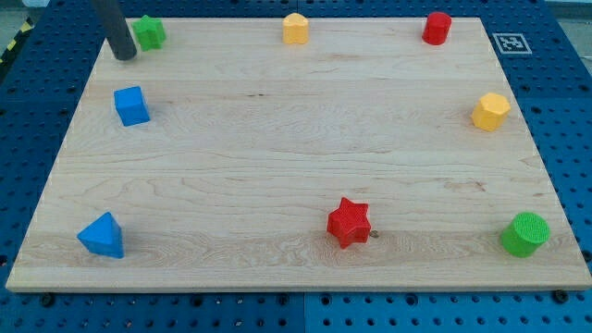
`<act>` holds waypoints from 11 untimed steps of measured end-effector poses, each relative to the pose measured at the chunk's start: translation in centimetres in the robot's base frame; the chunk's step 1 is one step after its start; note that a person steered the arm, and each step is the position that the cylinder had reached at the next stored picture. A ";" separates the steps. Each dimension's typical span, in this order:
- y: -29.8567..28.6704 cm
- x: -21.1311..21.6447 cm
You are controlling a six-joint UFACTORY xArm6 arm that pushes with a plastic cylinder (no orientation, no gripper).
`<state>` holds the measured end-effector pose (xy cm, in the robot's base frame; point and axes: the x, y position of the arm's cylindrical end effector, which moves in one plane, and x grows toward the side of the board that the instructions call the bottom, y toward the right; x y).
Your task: Push the green star towards the yellow heart
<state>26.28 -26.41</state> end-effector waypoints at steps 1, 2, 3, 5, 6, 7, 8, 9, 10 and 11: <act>-0.5 -1.1; 0.1 -2.0; 3.3 -3.7; 7.3 -4.8; 7.3 -6.6; 8.7 -7.2; 10.4 -7.1; 12.0 -7.1; 13.4 -7.1; 16.1 -7.1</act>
<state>19.16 -10.31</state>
